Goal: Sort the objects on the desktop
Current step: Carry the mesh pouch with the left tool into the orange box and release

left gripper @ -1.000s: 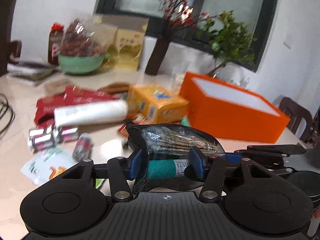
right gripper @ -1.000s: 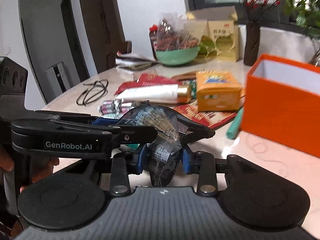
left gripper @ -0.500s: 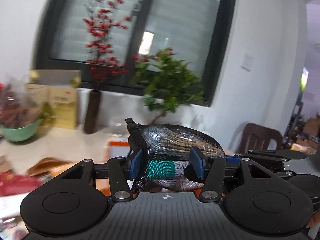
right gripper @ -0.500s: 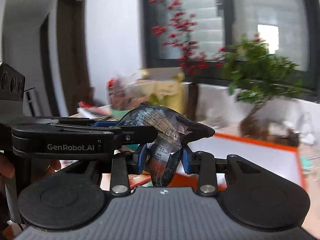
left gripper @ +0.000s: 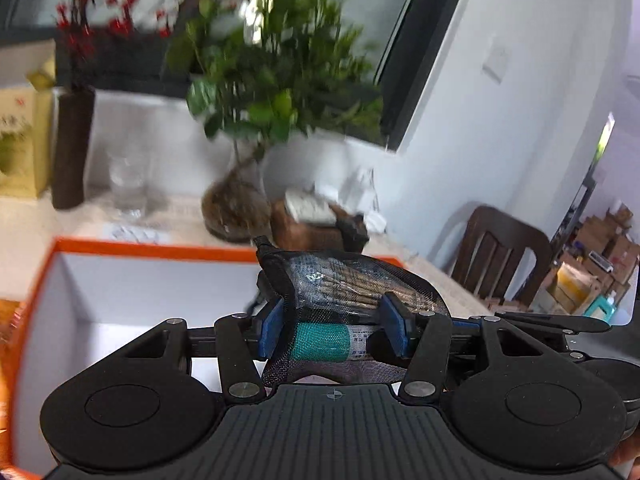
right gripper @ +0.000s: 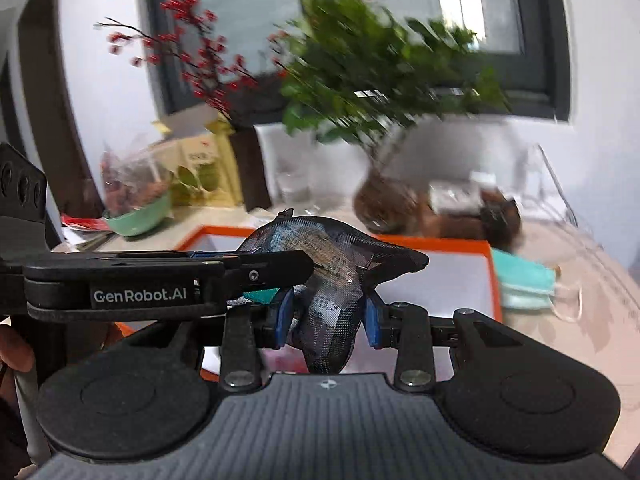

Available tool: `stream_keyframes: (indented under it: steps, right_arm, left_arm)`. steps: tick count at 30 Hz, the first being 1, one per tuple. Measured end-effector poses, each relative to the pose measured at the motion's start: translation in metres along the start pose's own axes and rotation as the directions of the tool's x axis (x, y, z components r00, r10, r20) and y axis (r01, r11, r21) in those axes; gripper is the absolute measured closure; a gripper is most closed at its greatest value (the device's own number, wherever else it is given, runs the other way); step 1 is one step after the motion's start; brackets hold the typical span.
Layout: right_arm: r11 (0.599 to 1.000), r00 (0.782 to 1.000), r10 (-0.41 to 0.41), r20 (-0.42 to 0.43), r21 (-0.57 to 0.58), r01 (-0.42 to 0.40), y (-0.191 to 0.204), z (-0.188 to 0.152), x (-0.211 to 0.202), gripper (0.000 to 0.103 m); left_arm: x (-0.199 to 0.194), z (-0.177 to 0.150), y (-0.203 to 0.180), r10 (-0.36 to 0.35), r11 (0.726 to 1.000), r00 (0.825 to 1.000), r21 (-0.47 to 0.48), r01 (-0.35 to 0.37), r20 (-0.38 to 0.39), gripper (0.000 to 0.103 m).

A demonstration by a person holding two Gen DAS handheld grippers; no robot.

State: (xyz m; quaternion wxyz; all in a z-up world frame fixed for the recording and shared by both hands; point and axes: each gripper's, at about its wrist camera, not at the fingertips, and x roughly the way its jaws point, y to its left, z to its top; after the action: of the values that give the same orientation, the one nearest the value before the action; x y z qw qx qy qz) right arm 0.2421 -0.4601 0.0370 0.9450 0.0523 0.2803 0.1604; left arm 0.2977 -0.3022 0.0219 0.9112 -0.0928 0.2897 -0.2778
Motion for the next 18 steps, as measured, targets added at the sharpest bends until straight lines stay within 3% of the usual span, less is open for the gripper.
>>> stream_keyframes:
  steps: [7,9,10,11,15,18]
  right_arm:
    - [0.999,0.997,0.004,-0.075,0.036,-0.001,-0.02,-0.01,0.029,0.062]
    - [0.999,0.996,0.008,-0.085,0.039,-0.005,-0.021,-0.011,0.034,0.061]
    - [0.999,0.995,0.005,-0.096,0.045,-0.001,-0.022,-0.011,0.037,0.056]
    - [0.999,0.995,0.003,-0.103,0.052,0.003,-0.024,-0.011,0.039,0.049]
    - [0.998,0.996,0.003,-0.09,0.06,0.002,-0.022,-0.012,0.038,0.042]
    - [0.996,0.997,0.026,-0.071,0.092,-0.019,-0.02,-0.01,0.033,0.028]
  left_arm:
    - [0.035,-0.005,0.01,0.027,1.0,0.997,0.009,-0.026,-0.075,0.046]
    - [0.034,-0.007,0.012,0.03,0.999,0.997,0.015,-0.029,-0.077,0.034]
    - [0.035,-0.007,0.012,0.037,0.999,0.996,0.017,-0.035,-0.08,0.028]
    - [0.035,-0.008,0.013,0.051,0.999,0.996,0.015,-0.05,-0.079,0.027]
    - [0.027,-0.008,0.021,0.055,0.998,0.997,-0.01,-0.056,-0.062,0.018]
    - [0.013,-0.007,0.027,0.051,0.997,0.998,-0.062,-0.053,-0.03,0.0]
